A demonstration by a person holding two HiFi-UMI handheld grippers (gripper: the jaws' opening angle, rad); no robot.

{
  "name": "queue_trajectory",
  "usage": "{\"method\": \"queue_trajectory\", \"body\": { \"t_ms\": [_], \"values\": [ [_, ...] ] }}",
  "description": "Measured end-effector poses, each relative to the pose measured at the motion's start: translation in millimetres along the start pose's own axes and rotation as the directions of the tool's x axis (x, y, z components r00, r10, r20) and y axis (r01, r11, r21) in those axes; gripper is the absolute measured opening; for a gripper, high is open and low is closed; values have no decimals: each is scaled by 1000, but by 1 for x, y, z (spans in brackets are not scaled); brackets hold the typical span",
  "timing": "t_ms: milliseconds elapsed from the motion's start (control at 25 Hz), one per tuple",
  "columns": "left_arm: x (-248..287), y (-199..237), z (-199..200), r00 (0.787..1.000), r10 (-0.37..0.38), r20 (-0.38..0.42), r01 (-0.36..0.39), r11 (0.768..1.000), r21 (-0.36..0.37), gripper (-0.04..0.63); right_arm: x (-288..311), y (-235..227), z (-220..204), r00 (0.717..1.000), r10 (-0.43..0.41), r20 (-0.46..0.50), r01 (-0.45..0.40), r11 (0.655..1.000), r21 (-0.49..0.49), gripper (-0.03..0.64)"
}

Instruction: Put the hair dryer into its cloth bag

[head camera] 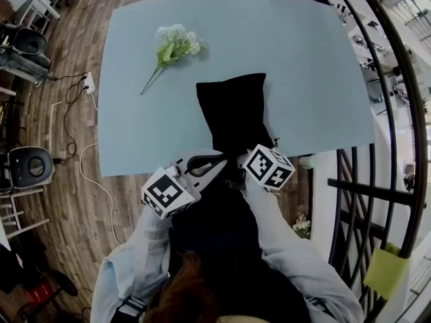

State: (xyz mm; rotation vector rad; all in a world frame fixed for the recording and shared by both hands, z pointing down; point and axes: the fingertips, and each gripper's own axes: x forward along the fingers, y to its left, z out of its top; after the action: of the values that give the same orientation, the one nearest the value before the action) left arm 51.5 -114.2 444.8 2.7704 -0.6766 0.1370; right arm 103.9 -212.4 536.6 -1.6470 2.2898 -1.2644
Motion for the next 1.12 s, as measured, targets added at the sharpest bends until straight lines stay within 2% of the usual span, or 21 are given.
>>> {"method": "queue_trajectory", "body": {
  "t_ms": [160, 320, 440, 600, 760, 960, 1120],
  "values": [
    [18, -20, -5, 996, -79, -41, 81, 995, 53, 25, -29, -14, 11, 1000, -10, 20, 11, 1000, -17, 376],
    [40, -41, -18, 986, -137, -92, 142, 989, 50, 25, -59, -39, 9, 999, -33, 9, 33, 999, -5, 355],
    [56, -52, -28, 981, -151, -119, 157, 987, 42, 25, -76, -59, 4, 998, -57, -11, 58, 998, 24, 350],
    [72, -58, -42, 977, -145, -158, 152, 988, 34, 26, -95, -81, 4, 995, -94, -30, 95, 996, 1, 351],
    [83, -65, -65, 961, -126, -245, 143, 988, 52, 26, -115, -105, -1, 990, -122, -69, 121, 993, -8, 348],
    [91, -67, -91, 951, -70, -302, 84, 996, 34, 25, -143, -146, -5, 981, -179, -78, 179, 984, -4, 347],
    [97, -62, -109, 943, -5, -332, 17, 999, 35, 26, -151, -160, 6, 982, -178, -58, 177, 984, -19, 362]
  ]
}}
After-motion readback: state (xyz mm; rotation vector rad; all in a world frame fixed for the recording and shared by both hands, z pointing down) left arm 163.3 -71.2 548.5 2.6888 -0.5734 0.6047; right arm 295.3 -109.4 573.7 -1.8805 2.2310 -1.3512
